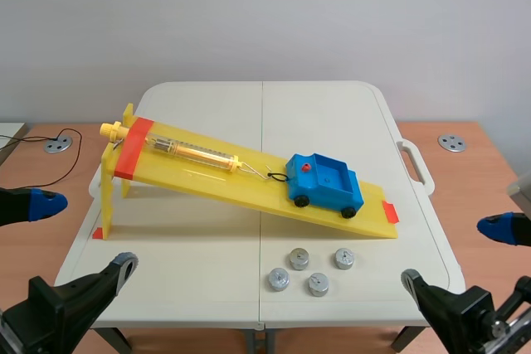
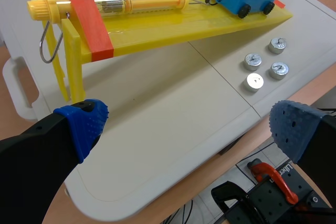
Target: Place the four metal weights on the blue cart on the ramp.
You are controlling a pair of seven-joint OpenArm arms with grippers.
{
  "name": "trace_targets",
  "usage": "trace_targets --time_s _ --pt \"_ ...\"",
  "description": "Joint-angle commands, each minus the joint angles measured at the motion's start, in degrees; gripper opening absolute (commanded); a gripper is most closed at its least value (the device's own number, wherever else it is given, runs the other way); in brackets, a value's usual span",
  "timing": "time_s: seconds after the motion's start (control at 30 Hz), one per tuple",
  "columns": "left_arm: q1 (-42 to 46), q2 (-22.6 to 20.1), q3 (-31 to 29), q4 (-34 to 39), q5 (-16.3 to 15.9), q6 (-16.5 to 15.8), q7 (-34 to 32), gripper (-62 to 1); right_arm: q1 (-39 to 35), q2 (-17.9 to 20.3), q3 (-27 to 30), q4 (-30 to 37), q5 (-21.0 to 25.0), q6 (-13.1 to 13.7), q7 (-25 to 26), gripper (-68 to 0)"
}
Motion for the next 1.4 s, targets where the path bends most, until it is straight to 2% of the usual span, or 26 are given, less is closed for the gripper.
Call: trace_targets --time_s 0.0,0.1,0.33,0.57,0.7,0.83,1.0,1.07,1.2,1.3,1.37 --pt "0.92 -0.76 -1.01 4.28 -4.39 -1.40 -8.24 1.4 2.73 2.36 1.31 3.39 2.29 -0.70 6.21 -1.6" --pt "0.92 -0.76 -1.01 4.28 -4.39 -1.40 -7.19 1.4 3.13 2.36 1.29 3.39 2.29 -0.59 5.81 -1.6" --pt "0.90 -0.59 -1.01 4.28 -4.39 -1.42 -4.31 1.4 5.79 2.36 1.27 3.39 2.32 -0.59 1.03 -1.6" --pt "-0.33 1.09 -1.01 4.28 -4.00 -1.40 0.37 1.4 8.92 0.26 0.39 3.39 2.62 2.45 -1.97 -1.6" --pt "-1.03 2.36 -1.01 4.28 -4.00 -1.38 1.79 -14.6 11.19 -2.14 -2.82 3.39 2.71 2.67 -6.05 -1.6" --pt "-1.01 3.37 -1.01 4.28 -4.00 -1.38 2.16 -30.2 13.60 -5.14 -6.49 3.39 1.18 2.64 -7.37 -2.1" --pt "-1.01 4.35 -1.01 4.28 -4.00 -1.40 2.73 -46.2 16.24 -8.20 -11.04 3.32 -1.68 2.64 -10.16 -16.8" --pt "-1.01 4.81 -1.01 4.28 -4.00 -1.36 3.19 -52.5 17.31 -9.29 -12.76 3.23 -2.95 2.64 -10.95 -19.6" --pt "-1.01 5.40 -1.01 4.07 -3.96 -1.38 3.87 -56.9 19.52 -11.61 -16.11 1.66 -3.02 2.67 -11.39 -21.3" --pt "-1.01 5.90 -1.01 4.07 -2.45 -1.33 4.90 -56.9 21.49 -13.11 -18.47 -0.72 -3.13 2.64 -11.76 -23.8" --pt "-1.01 5.92 -1.01 3.96 -1.60 -1.38 5.01 -56.9 22.69 -14.32 -19.76 -2.43 -4.76 2.60 -12.04 -24.1"
